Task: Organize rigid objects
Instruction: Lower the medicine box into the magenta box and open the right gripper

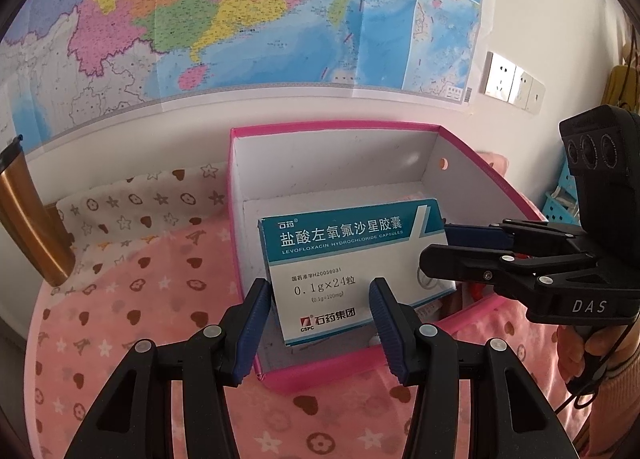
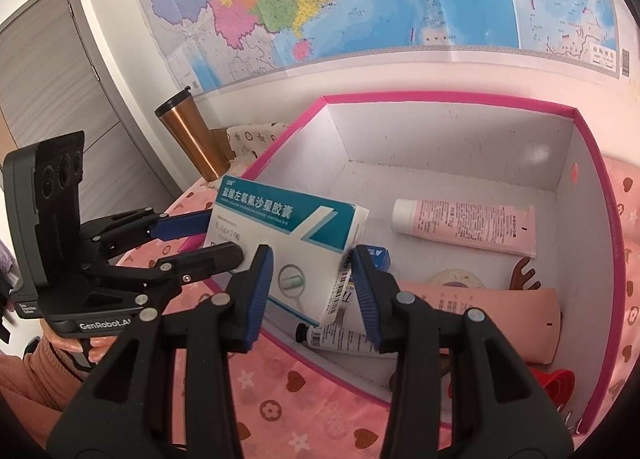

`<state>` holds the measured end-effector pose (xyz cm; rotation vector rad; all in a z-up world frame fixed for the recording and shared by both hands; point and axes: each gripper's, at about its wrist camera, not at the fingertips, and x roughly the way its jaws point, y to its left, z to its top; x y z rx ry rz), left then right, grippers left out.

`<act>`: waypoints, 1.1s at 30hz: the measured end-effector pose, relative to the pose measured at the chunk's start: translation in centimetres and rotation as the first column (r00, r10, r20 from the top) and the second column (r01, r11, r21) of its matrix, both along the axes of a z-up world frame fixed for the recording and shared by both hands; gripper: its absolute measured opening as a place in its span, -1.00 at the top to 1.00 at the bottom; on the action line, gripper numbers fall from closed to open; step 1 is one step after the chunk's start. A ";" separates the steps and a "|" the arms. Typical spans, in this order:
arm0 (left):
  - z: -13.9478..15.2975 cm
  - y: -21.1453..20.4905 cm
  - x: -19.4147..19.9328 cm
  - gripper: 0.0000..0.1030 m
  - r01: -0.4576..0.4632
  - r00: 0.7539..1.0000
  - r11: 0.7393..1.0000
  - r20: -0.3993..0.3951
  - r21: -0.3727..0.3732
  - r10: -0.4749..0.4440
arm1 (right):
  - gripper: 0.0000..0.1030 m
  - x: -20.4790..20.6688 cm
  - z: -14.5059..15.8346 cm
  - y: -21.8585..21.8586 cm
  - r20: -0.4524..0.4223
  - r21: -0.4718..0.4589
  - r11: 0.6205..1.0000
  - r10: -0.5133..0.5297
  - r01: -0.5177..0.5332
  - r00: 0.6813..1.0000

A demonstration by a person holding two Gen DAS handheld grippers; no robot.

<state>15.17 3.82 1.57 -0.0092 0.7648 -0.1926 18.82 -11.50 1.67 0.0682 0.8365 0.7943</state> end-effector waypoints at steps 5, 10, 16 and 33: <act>0.0 -0.1 0.1 0.00 -0.001 1.000 1.000 0.001 0.008 0.001 | 0.15 0.2 -0.2 -0.1 -0.010 0.002 1.000 0.000 0.000 1.000; -0.1 -0.2 0.2 0.00 -0.001 1.000 1.000 0.002 0.014 0.001 | 0.15 0.3 -0.3 -0.1 -0.015 0.002 1.000 0.001 -0.001 1.000; -0.2 -0.4 0.3 0.00 -0.001 1.000 0.999 0.004 0.032 0.001 | 0.15 0.4 -0.4 -0.2 -0.023 -0.002 1.000 -0.001 0.001 1.000; 1.2 -0.9 -4.5 -0.88 -0.038 0.988 0.999 0.150 -0.004 0.038 | -0.33 -4.1 1.7 -3.4 0.138 -0.040 0.994 -0.093 0.100 0.986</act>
